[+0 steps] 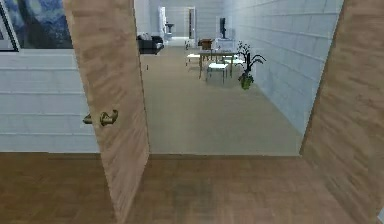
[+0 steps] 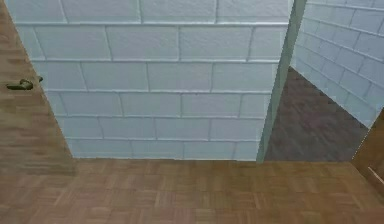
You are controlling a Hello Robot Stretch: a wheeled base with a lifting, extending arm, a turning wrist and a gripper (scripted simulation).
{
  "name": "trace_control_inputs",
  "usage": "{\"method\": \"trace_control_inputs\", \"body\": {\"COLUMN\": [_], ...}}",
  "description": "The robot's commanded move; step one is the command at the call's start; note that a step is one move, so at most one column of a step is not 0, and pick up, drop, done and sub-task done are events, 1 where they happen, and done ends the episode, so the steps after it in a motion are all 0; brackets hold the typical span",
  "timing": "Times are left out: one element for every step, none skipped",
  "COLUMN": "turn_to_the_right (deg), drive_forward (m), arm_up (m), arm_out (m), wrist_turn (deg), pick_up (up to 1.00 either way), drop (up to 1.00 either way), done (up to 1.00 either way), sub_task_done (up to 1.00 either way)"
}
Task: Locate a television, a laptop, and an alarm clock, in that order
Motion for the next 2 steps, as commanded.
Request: {"method": "trace_control_inputs", "body": {"turn_to_the_right": [0.0,-3.0], "drive_forward": [0.8,0.0], "arm_up": [0.0,0.0], "arm_out": [0.0,0.0], "wrist_turn": [0.0,0.0], "pick_up": [0.0,0.0], "drop": [0.0,0.0], "done": [0.0,0.0], "sub_task_done": [0.0,0.0]}}
